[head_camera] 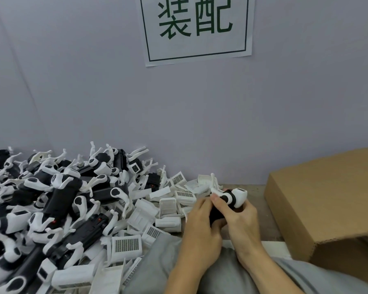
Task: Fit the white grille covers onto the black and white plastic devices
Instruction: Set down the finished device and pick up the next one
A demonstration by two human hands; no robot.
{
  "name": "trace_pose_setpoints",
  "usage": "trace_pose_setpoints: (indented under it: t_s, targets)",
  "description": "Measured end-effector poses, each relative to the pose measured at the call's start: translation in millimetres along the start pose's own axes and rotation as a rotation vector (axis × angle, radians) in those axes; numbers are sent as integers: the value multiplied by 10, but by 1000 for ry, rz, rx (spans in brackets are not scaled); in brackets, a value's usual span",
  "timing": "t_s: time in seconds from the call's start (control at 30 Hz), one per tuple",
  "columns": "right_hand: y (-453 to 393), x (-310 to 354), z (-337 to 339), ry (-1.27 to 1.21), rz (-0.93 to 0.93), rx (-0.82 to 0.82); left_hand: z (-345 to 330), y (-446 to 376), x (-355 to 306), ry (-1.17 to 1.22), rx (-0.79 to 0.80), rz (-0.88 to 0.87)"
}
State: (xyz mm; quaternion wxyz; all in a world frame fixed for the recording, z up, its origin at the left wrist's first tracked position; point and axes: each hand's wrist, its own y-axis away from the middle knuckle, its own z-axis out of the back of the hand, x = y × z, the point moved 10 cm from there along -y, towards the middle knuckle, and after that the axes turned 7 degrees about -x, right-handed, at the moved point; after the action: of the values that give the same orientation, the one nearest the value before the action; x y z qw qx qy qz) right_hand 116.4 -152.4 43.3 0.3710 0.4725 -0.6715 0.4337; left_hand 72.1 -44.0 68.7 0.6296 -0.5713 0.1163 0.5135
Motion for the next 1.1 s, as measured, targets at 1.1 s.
trace_pose_setpoints:
  t_s: [1.1]
  targets:
    - [299,-225,-458,263,-197,439,175,132,666,917,-364,864]
